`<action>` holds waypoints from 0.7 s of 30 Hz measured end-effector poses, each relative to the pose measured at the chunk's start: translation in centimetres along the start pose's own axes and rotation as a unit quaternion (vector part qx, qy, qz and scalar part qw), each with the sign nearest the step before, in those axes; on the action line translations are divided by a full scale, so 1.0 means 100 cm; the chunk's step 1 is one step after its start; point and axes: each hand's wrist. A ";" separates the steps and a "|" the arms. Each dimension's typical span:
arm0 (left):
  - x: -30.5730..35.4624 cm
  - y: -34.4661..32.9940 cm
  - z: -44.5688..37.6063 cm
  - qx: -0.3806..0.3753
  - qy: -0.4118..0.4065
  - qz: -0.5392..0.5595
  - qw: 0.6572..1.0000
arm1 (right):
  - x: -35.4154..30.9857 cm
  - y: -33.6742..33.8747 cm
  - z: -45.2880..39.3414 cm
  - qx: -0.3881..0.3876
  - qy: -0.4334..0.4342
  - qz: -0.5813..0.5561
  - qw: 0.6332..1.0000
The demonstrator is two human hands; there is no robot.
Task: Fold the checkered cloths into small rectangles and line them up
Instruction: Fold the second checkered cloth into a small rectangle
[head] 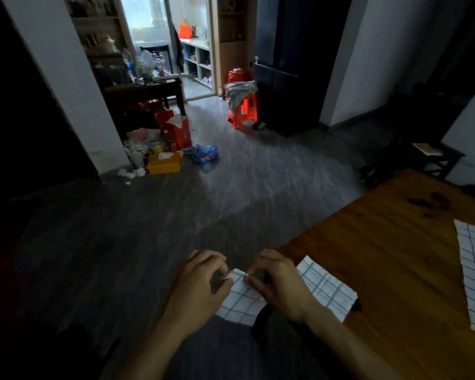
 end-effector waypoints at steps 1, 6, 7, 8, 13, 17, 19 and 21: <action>-0.013 -0.005 -0.013 -0.010 -0.007 0.006 1.000 | 0.004 0.002 -0.010 0.011 -0.012 0.005 1.000; -0.075 -0.033 -0.085 -0.108 -0.053 0.089 0.989 | 0.013 0.013 -0.051 0.081 -0.065 0.035 0.994; -0.082 -0.037 -0.098 -0.124 -0.070 0.107 0.984 | 0.013 0.015 -0.056 0.099 -0.083 0.042 0.991; -0.088 -0.041 -0.111 -0.137 -0.086 0.128 0.978 | 0.014 0.016 -0.060 0.115 -0.103 0.052 0.987; -0.095 -0.060 -0.168 -0.207 -0.118 0.237 0.942 | 0.019 0.024 -0.064 0.199 -0.196 0.082 0.957; -0.072 -0.072 -0.196 -0.230 -0.104 0.306 0.918 | 0.022 0.028 -0.054 0.221 -0.256 0.107 0.935; -0.059 -0.080 -0.209 -0.254 -0.120 0.309 0.908 | 0.029 0.029 -0.049 0.244 -0.284 0.096 0.922; -0.046 -0.092 -0.223 -0.280 -0.147 0.304 0.899 | 0.041 0.032 -0.041 0.280 -0.301 0.086 0.908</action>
Point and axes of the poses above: each hand's wrist, its own z-axis away from the middle knuckle, its own y-axis out of the back of the hand, x = y × z, and after that the axes turned 10 degrees about -z, right-handed
